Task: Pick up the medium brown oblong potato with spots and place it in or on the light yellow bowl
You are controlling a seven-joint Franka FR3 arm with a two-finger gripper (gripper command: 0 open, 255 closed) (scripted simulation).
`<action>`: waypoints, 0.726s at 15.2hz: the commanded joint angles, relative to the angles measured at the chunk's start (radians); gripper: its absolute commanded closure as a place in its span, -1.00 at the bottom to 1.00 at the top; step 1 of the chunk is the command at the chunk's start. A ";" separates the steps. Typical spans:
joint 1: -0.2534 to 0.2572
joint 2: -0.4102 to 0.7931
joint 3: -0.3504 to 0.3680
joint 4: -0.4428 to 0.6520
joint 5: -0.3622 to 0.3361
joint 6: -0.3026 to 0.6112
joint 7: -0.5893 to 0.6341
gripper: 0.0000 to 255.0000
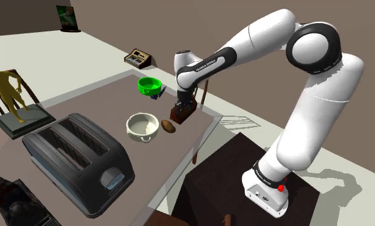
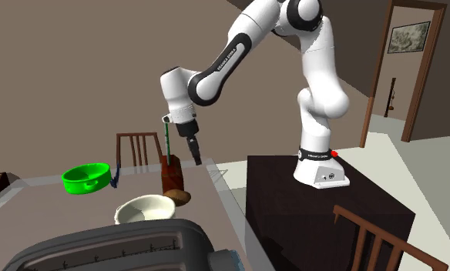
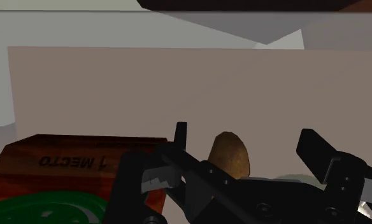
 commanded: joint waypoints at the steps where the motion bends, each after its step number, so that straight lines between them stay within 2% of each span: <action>1: 0.003 0.085 0.000 0.060 -0.008 0.026 0.000 -1.00; 10: 0.041 0.438 0.005 0.380 -0.035 0.059 0.018 -1.00; 11: 0.041 0.445 0.004 0.376 -0.036 0.070 0.019 -1.00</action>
